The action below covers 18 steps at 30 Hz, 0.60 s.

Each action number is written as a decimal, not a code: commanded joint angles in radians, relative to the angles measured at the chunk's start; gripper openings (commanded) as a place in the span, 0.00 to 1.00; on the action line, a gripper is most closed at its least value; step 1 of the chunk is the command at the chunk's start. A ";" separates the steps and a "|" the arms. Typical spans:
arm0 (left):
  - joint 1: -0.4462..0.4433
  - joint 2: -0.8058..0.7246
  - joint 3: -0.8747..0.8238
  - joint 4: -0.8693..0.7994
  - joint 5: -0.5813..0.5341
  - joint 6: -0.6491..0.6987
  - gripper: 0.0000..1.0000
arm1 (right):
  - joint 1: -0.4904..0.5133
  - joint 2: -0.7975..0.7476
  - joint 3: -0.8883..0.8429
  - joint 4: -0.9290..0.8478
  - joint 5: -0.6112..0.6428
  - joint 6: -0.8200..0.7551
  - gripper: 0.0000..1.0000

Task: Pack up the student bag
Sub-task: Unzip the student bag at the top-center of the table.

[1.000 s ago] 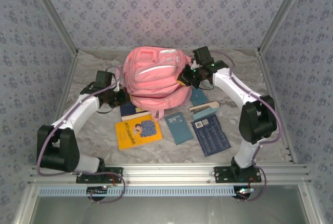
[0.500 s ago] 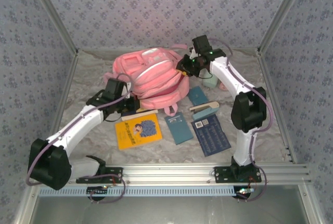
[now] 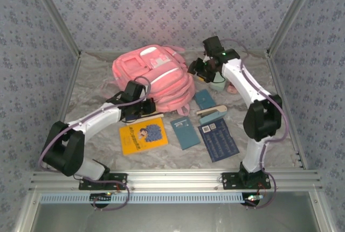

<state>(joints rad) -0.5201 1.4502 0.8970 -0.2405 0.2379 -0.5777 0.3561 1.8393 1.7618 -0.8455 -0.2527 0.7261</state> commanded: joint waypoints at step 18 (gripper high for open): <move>-0.037 0.014 0.082 0.083 -0.014 0.002 0.00 | 0.199 -0.002 -0.330 0.485 -0.250 0.604 0.54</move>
<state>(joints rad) -0.5522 1.4685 0.9253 -0.2123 0.2199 -0.5816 0.5591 1.8217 1.4654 -0.4236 -0.4732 1.1969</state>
